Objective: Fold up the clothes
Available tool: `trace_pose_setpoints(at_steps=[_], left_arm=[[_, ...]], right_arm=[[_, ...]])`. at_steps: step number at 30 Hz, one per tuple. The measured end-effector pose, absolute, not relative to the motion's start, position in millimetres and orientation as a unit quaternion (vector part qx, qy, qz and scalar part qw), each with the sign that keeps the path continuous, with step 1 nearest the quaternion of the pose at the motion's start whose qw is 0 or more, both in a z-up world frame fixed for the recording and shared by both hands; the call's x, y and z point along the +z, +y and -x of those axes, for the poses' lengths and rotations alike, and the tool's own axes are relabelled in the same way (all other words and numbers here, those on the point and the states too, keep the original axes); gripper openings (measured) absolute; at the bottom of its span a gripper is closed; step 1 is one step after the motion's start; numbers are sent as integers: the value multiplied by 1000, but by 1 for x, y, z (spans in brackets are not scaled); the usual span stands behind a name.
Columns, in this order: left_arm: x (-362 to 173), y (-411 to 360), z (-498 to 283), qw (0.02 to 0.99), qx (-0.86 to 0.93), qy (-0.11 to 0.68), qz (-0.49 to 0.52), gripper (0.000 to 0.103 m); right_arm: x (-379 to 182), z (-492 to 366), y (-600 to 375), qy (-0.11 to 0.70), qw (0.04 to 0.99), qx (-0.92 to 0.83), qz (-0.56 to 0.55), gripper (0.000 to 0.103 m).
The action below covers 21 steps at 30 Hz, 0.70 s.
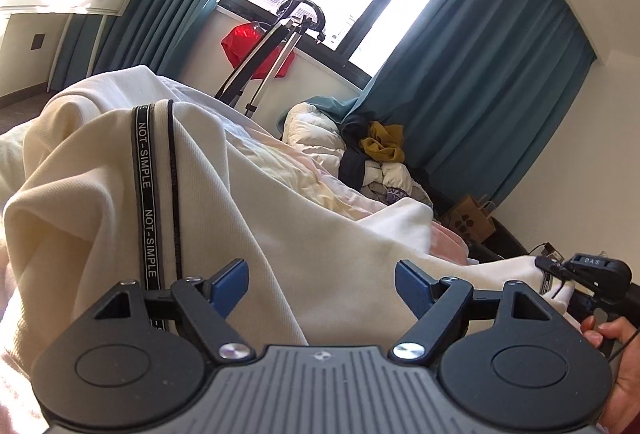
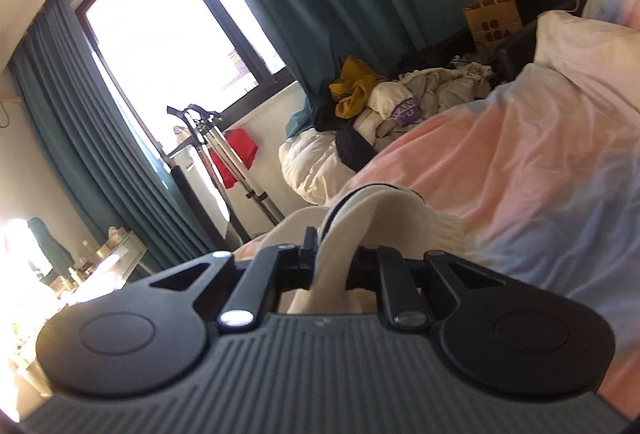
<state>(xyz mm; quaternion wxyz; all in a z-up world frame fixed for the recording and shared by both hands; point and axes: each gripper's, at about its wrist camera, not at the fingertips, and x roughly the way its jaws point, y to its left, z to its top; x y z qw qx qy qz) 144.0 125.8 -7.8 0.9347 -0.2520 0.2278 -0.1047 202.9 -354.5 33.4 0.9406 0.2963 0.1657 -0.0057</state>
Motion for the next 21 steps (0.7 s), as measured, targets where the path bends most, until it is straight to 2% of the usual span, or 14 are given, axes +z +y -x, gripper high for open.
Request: trace_pose_setpoints(at_steps=[2,5,8,11,16,19,21], left_arm=[[-6,123,-137,936,-104,229,247,82],[-5,120,-133,934,-97,238,247,82],[-8,122,-129,933,-90,243,248,82],[-11,124,-126,932,-87,248,248,82],[-12,122,-127,933,-83,252,245,82],[-11,120,-129,933,-79,251,246,82],[-11,119,-130,933,-77,249,248,82]], right_arm=[[15,-180,-367,194,928,-32,-317,13],[-28,-164,-377,289,884,-44,-365,14],[-66,-150,-388,336,831,-51,-441,15],[-78,-139,-396,320,798,-33,-510,17],[-74,-129,-406,294,793,-45,-531,27],[-80,-117,-419,274,776,-64,-564,49],[-89,-122,-433,264,761,-84,-586,78]])
